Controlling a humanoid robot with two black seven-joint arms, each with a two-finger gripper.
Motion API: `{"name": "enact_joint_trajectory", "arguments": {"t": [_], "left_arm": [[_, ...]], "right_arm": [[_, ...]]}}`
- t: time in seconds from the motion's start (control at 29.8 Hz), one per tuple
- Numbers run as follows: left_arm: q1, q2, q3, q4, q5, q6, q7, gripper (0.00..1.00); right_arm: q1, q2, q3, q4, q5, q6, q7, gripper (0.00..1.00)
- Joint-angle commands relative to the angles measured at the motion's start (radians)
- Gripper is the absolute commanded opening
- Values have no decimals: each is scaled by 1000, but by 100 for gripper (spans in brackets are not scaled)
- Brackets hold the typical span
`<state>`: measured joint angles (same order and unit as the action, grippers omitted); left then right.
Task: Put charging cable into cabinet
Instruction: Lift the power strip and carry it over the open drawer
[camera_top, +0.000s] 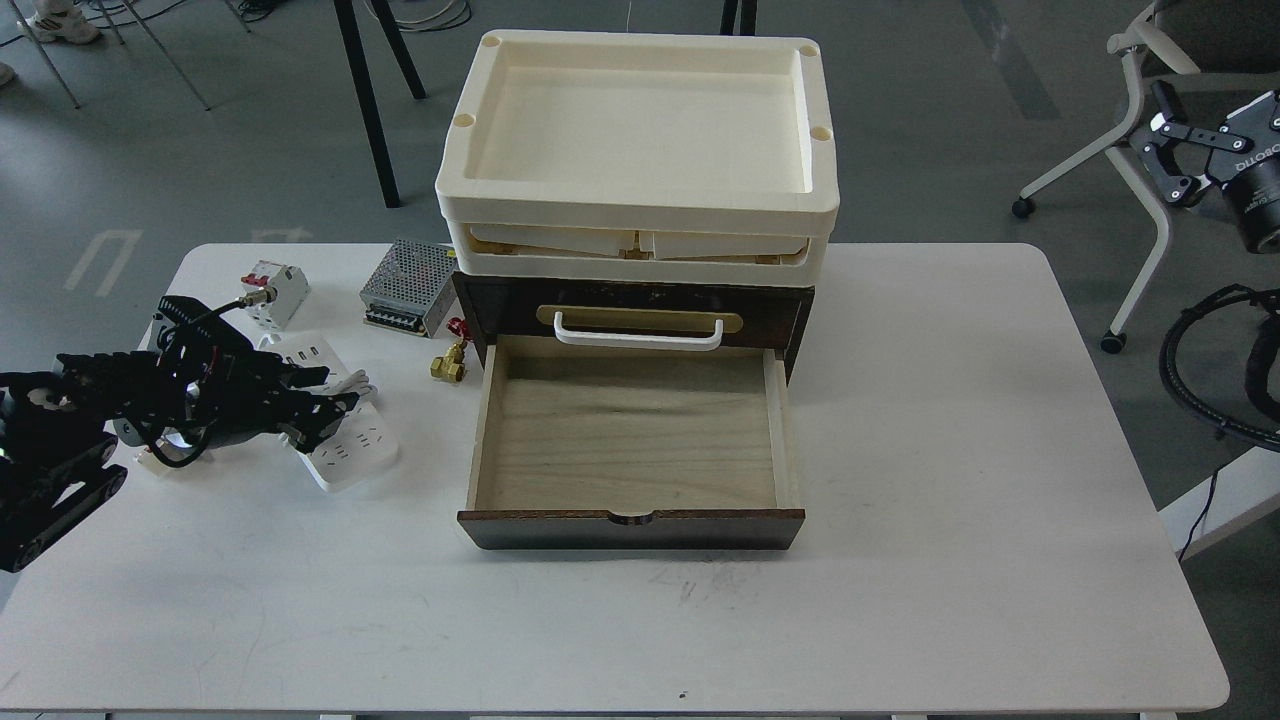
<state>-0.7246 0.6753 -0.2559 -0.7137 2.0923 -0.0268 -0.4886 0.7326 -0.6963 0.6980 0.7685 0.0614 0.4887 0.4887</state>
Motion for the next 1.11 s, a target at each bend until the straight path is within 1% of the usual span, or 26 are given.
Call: {"name": "enact_joint_trajectory", "arguments": {"t": [0.0,0.23,0.34,0.37,0.44,0.5,0.64,0.74,0.77,0.84,0.91,0.97,1.07], "left_arm": [[2,1,1,0,2,2,0,10],[-4,6,-2,-23,0,2,0,2],[-10,39,-19,-100,-15,-12,0,1],[-13,74,-19,-148,-43,-22,0,1],[-21,172,-22,-258,-138,-74,0,1],[-50,281,-20,-407,-251,-129,0,0],[-101,458,-19,-669,-435,-214,0,1],[-98,513,-19,-835,-619,-246,0,1],[-95,515,-17,-889,-688,-252,0,1],[-88,497,-16,-953,-780,-255,0,1],[-82,413,-16,-975,-857,-255,0,1],[-81,313,-13,-951,-917,-251,0,1],[-64,161,-8,-845,-994,-251,0,1]], "right_arm": [[-2,0,0,0,0,0,0,100],[-9,0,0,-1,0,0,0,100],[-10,0,0,-3,0,0,0,100],[-10,0,0,-3,-2,0,0,100],[-12,-2,0,-5,0,0,0,100],[-12,-9,0,-5,0,0,0,100],[-12,-9,2,-9,0,0,0,100],[-12,-12,2,-9,-2,0,0,100],[-13,-12,2,-11,-2,0,0,100],[-18,-12,2,-9,-2,0,0,100],[-18,-11,2,-9,-2,0,0,100],[-19,-12,2,-9,-2,0,0,100],[-21,-20,3,-9,-2,0,0,100]]}}
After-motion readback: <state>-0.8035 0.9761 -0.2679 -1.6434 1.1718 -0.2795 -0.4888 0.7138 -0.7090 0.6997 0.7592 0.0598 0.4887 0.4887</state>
